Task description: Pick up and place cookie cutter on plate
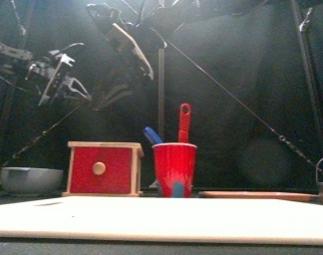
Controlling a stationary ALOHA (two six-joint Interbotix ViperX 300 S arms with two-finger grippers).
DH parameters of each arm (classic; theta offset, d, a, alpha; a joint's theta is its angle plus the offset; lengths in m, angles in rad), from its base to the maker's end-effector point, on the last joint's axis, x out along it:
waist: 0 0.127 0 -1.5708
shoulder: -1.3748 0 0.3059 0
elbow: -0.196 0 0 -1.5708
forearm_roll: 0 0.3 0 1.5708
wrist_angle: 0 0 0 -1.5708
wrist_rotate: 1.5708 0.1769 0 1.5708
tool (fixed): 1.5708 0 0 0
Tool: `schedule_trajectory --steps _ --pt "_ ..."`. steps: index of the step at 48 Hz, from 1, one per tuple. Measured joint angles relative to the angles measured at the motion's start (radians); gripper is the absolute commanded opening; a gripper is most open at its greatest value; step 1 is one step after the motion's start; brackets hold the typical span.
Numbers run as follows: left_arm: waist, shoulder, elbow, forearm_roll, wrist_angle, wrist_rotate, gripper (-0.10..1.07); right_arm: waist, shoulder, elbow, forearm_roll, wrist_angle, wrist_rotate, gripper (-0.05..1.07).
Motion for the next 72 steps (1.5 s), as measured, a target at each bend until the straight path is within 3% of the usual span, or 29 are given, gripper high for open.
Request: schedule_trajectory --steps 8,15,35,46,54,62,72 --pt "-0.074 -0.086 0.054 0.003 0.000 -0.002 0.42 0.017 -0.018 0.049 0.052 -0.055 -0.002 0.58" --pt "-0.150 -0.107 0.092 0.008 -0.002 0.002 0.42 0.031 -0.018 0.069 0.074 -0.120 -0.002 0.58" --pt "-0.295 -0.109 0.147 0.048 0.000 0.005 0.43 0.058 -0.087 0.135 0.221 -0.055 0.000 0.58" --pt "-0.321 -0.110 0.149 0.084 0.000 0.003 0.43 0.081 -0.126 0.199 0.327 -0.028 0.002 0.60" --pt "-0.321 -0.110 0.163 0.086 0.000 0.003 0.44 0.092 -0.123 0.201 0.351 -0.063 -0.005 0.71" --pt "-0.319 -0.110 0.183 0.086 0.000 -0.002 0.44 0.100 -0.031 0.164 0.347 -0.167 -0.014 0.85" --pt "-0.296 -0.109 0.195 0.080 0.000 -0.003 0.43 0.115 0.069 0.058 0.258 -0.186 -0.017 1.03"
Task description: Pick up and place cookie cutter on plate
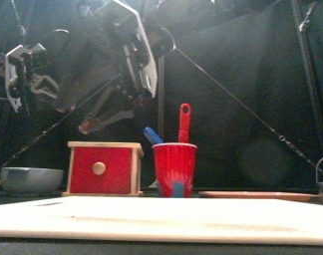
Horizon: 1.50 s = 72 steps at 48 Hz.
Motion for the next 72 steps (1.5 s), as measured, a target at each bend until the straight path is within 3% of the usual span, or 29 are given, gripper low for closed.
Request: schedule_trajectory --steps 14,23,37,72 --pt "0.046 -0.002 0.000 -0.005 0.000 0.000 0.43 0.003 0.098 -0.158 -0.100 0.037 0.015 1.04" --pt "0.052 -0.002 -0.002 -0.018 0.000 0.000 0.43 0.003 0.198 -0.308 0.021 0.118 0.008 1.04" --pt "0.054 -0.002 -0.002 -0.020 0.005 0.000 0.43 0.003 0.299 -0.497 0.066 0.279 -0.002 1.04" --pt "0.054 -0.002 0.017 -0.020 0.006 0.000 0.43 0.002 0.416 -0.584 0.087 0.301 0.003 1.04"
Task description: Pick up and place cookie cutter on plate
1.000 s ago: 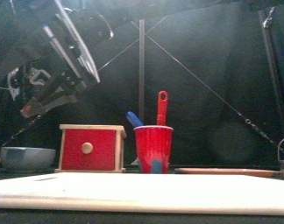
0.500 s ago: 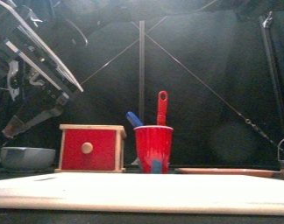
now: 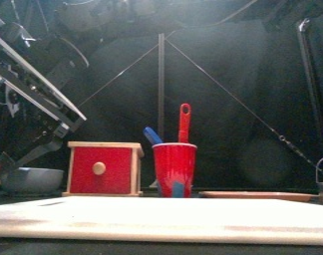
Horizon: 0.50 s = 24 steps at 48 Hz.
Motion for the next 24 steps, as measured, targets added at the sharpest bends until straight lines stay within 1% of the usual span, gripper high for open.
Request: schedule_trajectory --steps 13,24 --pt "0.006 0.000 0.008 0.000 0.000 0.000 0.43 0.000 0.012 -0.002 0.012 -0.009 0.000 1.04" --pt "0.008 0.000 0.008 0.000 0.003 0.000 0.43 0.000 0.014 -0.002 -0.008 -0.002 0.000 1.04"
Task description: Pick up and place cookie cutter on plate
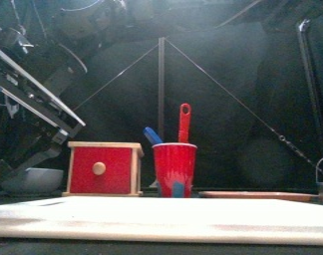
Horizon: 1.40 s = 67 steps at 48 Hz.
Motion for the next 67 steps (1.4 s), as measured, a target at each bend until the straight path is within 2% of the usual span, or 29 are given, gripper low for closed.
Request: schedule_trajectory --steps 10,19,33,44,52,62,67 --pt "0.002 0.000 0.000 0.000 0.003 0.000 0.43 0.000 -0.058 0.002 -0.052 0.014 -0.002 1.04" --pt "0.000 0.000 0.000 0.000 0.021 0.000 0.43 -0.002 -0.121 0.043 -0.072 0.071 -0.005 1.04" --pt "-0.003 -0.006 0.000 -0.005 0.087 -0.002 0.43 -0.002 -0.247 0.195 -0.077 0.115 0.012 1.02" --pt "-0.003 -0.011 -0.002 -0.014 0.094 -0.002 0.43 0.000 -0.371 0.345 -0.066 0.130 0.014 0.88" --pt "-0.002 -0.009 0.000 -0.014 0.094 -0.002 0.43 0.008 -0.448 0.436 -0.032 0.187 0.015 0.76" --pt "0.000 -0.011 -0.002 -0.014 0.094 -0.002 0.43 0.029 -0.523 0.540 0.015 0.261 0.018 0.60" --pt "0.000 -0.011 0.000 -0.014 0.094 -0.003 0.43 0.034 -0.549 0.592 0.029 0.272 0.037 0.55"
